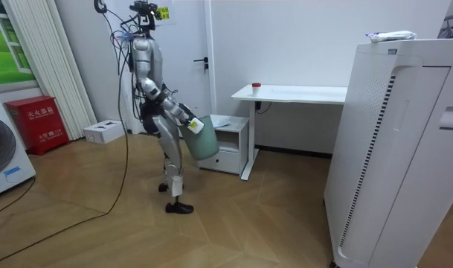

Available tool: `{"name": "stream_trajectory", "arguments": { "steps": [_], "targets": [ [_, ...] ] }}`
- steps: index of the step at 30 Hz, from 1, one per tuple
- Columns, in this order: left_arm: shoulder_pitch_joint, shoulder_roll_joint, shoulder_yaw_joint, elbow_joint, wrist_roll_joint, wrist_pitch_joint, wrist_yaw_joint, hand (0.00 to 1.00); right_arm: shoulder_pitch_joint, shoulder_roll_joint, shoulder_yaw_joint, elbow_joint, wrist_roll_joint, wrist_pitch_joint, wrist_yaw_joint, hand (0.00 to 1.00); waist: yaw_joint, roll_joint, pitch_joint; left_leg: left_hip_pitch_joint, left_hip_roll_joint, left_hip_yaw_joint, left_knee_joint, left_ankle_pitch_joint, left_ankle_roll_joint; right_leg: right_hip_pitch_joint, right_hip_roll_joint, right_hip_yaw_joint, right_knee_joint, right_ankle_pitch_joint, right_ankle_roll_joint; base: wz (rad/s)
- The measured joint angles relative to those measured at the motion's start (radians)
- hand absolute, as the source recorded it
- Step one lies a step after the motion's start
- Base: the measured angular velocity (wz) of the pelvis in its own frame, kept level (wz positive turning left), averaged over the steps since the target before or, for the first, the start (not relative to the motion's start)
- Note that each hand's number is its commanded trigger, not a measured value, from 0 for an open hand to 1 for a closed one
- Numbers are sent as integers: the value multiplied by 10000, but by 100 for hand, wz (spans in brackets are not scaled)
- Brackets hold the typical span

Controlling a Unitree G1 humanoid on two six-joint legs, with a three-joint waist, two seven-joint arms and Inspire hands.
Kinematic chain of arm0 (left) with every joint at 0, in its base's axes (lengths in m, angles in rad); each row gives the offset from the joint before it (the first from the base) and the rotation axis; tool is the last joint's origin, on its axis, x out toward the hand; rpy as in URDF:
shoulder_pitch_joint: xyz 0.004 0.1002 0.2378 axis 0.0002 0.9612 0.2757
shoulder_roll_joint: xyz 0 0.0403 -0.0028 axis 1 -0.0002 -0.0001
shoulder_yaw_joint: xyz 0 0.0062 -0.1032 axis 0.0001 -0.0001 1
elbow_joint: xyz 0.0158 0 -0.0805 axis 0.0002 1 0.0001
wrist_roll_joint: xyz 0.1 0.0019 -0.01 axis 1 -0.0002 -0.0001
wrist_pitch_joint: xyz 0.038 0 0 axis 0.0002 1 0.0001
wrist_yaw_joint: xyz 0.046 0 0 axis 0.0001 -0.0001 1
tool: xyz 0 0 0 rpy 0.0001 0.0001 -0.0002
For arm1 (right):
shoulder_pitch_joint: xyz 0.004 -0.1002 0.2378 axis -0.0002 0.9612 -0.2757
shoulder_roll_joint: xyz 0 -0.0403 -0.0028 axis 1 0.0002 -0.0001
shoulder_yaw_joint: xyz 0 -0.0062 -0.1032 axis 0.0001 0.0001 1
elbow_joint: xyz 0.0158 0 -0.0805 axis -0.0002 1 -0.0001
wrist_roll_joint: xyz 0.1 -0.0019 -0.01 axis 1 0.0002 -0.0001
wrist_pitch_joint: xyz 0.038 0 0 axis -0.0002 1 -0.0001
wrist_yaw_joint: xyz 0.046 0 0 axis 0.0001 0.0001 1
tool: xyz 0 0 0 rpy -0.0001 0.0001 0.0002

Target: Pick garbage

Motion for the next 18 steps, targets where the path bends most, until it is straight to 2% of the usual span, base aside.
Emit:
{"name": "stream_trajectory", "arguments": {
  "steps": [1, 2, 5, 7, 8, 11, 14, 18],
  "targets": [
    [62, -10, 29, -70, 12, -21, 42, 0, 25, 6, 29, -15, -2, 0, -55, 100, 68, 20, -41, 88, 121, -31, -61, -23, -106, 259, 219, -97, -216, -61, -121, 30],
    [96, -5, 96, -83, 23, -34, 134, 0, -37, 11, 86, -50, 0, -2, -78, 100, 138, 23, -41, 164, 321, -12, -158, 14, -201, 457, 394, -177, -406, -44, -195, 21],
    [173, -12, 368, -380, 292, -32, 404, 0, -98, -115, 133, -104, 5, -104, -33, 100, 87, -8, -42, 386, 638, 34, -364, 85, -329, 958, 719, -87, -841, -38, -208, 33],
    [164, -18, 471, -626, 477, -76, 685, 0, -156, -199, 128, -128, 6, -158, 45, 100, 126, -73, -29, 550, 725, 25, -612, 97, -362, 1121, 866, -139, -1041, -38, -209, 14],
    [177, -17, 470, -795, 525, -105, 855, 0, -188, -226, 123, -204, 6, -189, 71, 100, 137, -128, 2, 633, 719, 22, -739, 139, -432, 1228, 888, -191, -1193, -38, -208, 6],
    [176, -13, 537, -930, 938, -257, 1401, 0, -216, -220, 86, -426, 6, -212, 74, 100, 155, -230, 34, 883, 686, 52, -1172, 141, -438, 1315, 898, -242, -1354, -38, -208, -4],
    [277, -3, 534, -1669, 1060, -270, 1926, 0, -217, -101, 92, -438, 145, -351, 73, 100, 161, -320, 37, 877, 616, 25, -1280, 131, -454, 1406, 845, -341, -1591, -9, -165, 7],
    [187, 141, 493, -2181, 1205, -491, 2677, 0, -227, 200, 201, -436, 153, -401, 230, 100, 157, -281, 61, 766, 539, -94, -1247, 134, -444, 1404, 751, -474, -1644, 34, -142, 9]
  ]
}}
